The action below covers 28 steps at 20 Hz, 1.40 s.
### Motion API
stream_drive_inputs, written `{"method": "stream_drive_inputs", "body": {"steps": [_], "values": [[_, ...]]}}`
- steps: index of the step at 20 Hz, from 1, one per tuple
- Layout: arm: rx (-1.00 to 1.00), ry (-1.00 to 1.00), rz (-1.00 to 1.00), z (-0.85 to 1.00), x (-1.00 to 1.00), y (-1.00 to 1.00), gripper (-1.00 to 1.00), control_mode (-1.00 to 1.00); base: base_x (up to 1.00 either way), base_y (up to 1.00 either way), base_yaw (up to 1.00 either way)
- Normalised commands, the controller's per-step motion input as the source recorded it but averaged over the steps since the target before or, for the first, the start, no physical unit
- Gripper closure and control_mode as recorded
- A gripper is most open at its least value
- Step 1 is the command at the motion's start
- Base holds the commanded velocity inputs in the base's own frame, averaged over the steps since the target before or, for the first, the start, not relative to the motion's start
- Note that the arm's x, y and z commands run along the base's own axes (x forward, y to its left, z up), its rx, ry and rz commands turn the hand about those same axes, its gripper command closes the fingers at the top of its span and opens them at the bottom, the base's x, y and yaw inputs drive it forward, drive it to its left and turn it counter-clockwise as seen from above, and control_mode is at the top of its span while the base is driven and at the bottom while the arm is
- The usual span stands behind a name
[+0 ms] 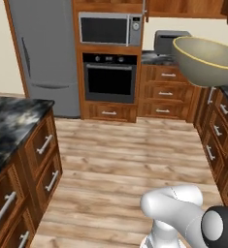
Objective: Move the bowls from the cabinet to the plates on the dining table.
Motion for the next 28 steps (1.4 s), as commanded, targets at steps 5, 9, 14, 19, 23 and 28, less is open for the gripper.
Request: {"method": "stream_drive_inputs", "body": {"steps": [5,9,14,19,23,28], "values": [[0.0,0.0,0.0,0.0,0.0,0.0,1.0,1.0,0.0,0.0,0.25],[0.0,0.0,0.0,0.0,0.0,0.0,1.0,1.0,0.0,0.0,0.25],[0.0,0.0,0.0,0.0,0.0,0.0,1.0,1.0,0.0,0.0,0.25],[0.0,0.0,0.0,0.0,0.0,0.0,1.0,1.0,0.0,0.0,0.25],[0.0,0.0,0.0,0.0,0.0,0.0,1.0,1.0,0.0,-0.01,0.25],[0.0,0.0,0.0,0.0,0.0,0.0,1.0,1.0,0.0,-0.01,0.25]]}}
